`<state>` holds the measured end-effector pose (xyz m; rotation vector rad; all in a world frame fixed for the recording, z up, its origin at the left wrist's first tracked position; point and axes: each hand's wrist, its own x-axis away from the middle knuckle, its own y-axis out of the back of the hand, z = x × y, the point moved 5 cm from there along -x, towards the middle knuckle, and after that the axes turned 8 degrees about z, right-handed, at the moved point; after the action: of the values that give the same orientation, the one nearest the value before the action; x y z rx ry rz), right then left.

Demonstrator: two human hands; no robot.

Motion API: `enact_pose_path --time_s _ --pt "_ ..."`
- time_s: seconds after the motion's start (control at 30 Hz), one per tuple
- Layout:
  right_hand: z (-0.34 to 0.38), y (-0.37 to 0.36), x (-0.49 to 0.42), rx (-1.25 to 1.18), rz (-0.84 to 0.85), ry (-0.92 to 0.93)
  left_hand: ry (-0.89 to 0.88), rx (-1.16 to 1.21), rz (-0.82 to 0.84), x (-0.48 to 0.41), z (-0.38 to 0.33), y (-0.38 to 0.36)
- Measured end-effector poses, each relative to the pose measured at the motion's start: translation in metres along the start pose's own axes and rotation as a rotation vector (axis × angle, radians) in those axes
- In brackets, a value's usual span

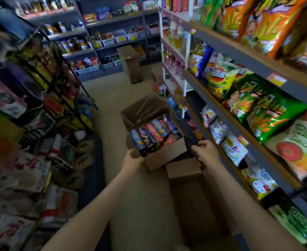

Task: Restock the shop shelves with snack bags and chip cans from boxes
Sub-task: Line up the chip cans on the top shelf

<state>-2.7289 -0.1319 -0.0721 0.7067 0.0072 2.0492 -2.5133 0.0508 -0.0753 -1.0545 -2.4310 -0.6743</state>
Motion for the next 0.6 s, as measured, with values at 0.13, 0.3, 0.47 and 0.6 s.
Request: enact_pose_path --time_s 0.13,0.3,0.47,0.6 --pt "0.018 -0.027 -0.073 0.040 0.051 -0.066 0.074 -0.020 -0.017 -0.074 -0.012 0.026" --pt "0.025 -0.070 -0.171 0.111 0.094 -0.154 0.158 -0.042 0.002 -0.185 -0.020 0.041" --pt "0.023 -0.124 -0.294 0.127 0.114 -0.283 0.257 -0.060 0.055 -0.332 -0.026 0.049" --pt "0.019 -0.186 -0.388 0.054 0.145 -0.345 0.302 -0.092 0.092 -0.453 -0.017 0.058"
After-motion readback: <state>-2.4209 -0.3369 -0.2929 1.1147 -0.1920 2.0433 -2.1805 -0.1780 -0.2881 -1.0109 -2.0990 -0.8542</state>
